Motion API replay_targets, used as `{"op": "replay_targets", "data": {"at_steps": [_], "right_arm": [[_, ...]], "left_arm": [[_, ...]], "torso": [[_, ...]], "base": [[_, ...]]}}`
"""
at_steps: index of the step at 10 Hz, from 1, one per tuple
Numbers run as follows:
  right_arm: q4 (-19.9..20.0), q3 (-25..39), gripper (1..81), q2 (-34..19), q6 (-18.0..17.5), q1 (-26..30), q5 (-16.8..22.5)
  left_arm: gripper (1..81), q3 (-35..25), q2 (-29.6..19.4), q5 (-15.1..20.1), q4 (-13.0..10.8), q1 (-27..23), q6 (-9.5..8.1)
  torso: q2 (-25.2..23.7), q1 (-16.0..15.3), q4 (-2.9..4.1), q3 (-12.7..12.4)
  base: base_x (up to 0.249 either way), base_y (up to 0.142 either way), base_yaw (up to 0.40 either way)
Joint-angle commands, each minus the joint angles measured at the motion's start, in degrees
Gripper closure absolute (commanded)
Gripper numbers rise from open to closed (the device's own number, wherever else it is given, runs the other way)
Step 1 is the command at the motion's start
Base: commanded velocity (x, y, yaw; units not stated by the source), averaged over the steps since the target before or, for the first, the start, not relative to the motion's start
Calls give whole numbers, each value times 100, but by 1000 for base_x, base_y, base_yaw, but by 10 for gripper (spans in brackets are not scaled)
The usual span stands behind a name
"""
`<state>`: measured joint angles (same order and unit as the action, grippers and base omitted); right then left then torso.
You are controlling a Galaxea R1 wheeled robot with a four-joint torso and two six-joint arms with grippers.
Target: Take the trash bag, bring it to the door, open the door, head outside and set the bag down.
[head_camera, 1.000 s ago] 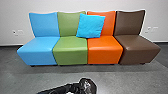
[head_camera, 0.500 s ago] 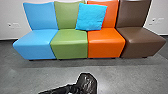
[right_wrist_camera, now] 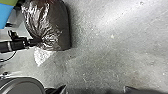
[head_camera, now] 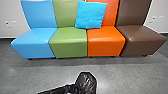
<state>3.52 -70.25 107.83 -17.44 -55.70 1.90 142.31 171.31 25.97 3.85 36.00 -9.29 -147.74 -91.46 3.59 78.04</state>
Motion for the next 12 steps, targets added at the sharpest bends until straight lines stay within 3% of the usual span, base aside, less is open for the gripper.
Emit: {"op": "replay_targets", "data": {"at_steps": [1, 2, 3, 9, 10, 12], "right_arm": [[70, 162, 10, -320, -13, 344, 276], [70, 145, 10, -320, -13, 344, 284], [61, 145, 10, -320, -13, 344, 284], [52, 162, 10, -329, -5, 309, 284], [52, 171, 10, -329, -5, 309, 276], [52, 162, 10, -329, -5, 291, 276]], "left_arm": [[10, 16, 8, 321, 45, -607, -20], [10, 16, 26, 286, 45, -589, -20], [10, 25, 35, 190, 63, -580, -20], [10, 288, 132, -4, 54, -563, 15], [811, 280, 132, -4, 54, -563, 24], [811, 236, 123, 23, 45, -563, 24]], "torso": [[0, 0, 5, 275], [0, 0, -17, 403], [0, 0, -17, 207], [0, 0, -17, 284], [0, 0, -17, 284], [0, 0, -17, 284]], "base": [[0, 0, 0], [0, 0, 0], [0, 0, 0], [0, 0, 0], [0, 0, 0], [0, 0, 0]]}}
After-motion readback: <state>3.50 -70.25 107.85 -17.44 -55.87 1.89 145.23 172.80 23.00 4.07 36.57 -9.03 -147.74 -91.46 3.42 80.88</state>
